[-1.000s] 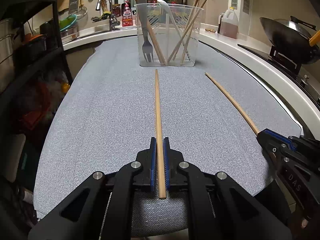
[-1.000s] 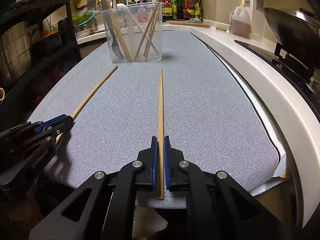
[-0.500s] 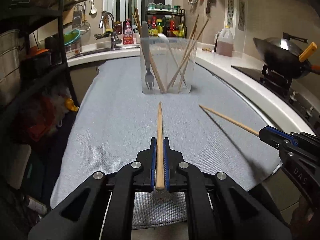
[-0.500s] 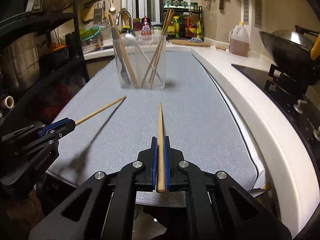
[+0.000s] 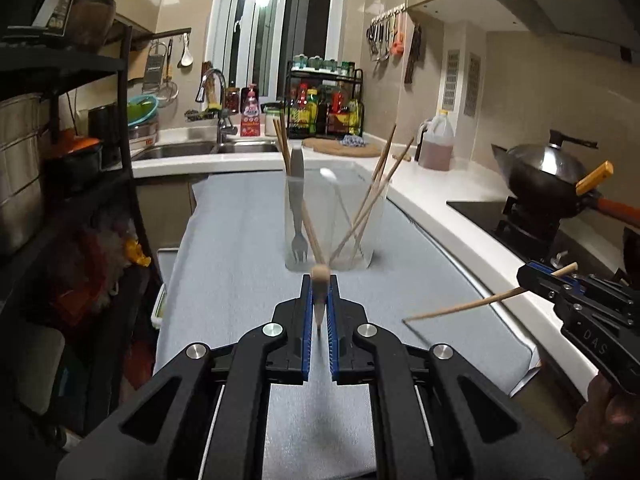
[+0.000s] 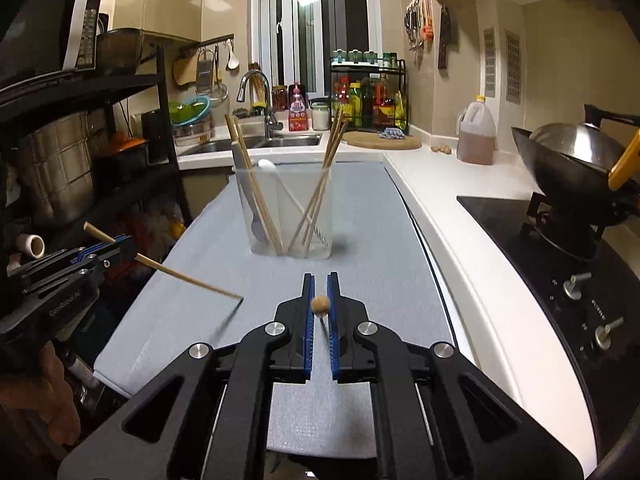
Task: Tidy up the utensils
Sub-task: 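Lift both chopsticks with both tools up over the clear container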
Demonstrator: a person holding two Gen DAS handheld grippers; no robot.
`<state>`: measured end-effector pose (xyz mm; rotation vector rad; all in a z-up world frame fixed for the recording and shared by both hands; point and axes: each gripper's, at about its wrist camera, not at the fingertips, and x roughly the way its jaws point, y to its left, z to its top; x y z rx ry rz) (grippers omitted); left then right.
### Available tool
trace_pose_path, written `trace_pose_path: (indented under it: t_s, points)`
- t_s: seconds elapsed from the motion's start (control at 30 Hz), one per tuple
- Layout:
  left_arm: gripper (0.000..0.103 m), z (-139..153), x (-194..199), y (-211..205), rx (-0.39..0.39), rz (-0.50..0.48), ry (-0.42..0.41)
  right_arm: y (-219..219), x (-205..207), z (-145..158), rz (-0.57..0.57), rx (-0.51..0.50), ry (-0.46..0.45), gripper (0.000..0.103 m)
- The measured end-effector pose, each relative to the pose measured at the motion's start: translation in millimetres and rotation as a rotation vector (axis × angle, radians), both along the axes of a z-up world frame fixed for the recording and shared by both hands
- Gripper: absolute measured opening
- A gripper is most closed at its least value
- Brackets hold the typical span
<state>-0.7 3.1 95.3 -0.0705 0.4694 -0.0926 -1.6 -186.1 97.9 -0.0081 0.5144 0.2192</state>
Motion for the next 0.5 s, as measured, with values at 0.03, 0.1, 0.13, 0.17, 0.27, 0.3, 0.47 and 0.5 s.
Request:
trace_pose_path:
  t_s: [0.03, 0.1, 0.13, 0.17, 0.27, 0.3, 0.47, 0.5]
  points:
    - [0.007, 4.9, 3.4, 1.9, -0.007, -0.008, 0.001, 0.3, 2.6, 3.3, 0.001, 0.003, -0.002, 0.006]
    - [0.007, 12.4, 9.2, 5.4, -0.023, -0.02, 0.009, 1.7, 10.0, 10.8, 0.008, 0.008, -0.002, 0.006]
    - [0.007, 18.4, 13.9, 7.5, -0.027, -0.025, 0.013, 3.0, 15.6, 16.4, 0.014, 0.005, -0.003, 0.006]
    - [0.007, 22.4, 16.6, 8.3, -0.027, -0.031, 0.016, 4.5, 18.8, 20.9, 0.017, 0.003, -0.007, 0.006]
    - [0.007, 37.0, 28.4, 9.9, -0.029, -0.053, 0.033, 8.7, 32.0, 37.0, 0.032, 0.008, -0.01, 0.006]
    - [0.007, 42.7, 33.0, 10.7, -0.028, -0.058, 0.039, 10.4, 34.4, 40.9, 0.033, 0.01, -0.011, 0.006]
    - [0.007, 71.0, 56.9, 13.0, -0.041, -0.099, 0.071, 15.2, 58.2, 66.5, 0.047, 0.021, -0.008, 0.006]
    - [0.007, 78.9, 62.3, 13.5, -0.041, -0.105, 0.072, 16.1, 64.5, 73.7, 0.052, 0.023, -0.009, 0.006]
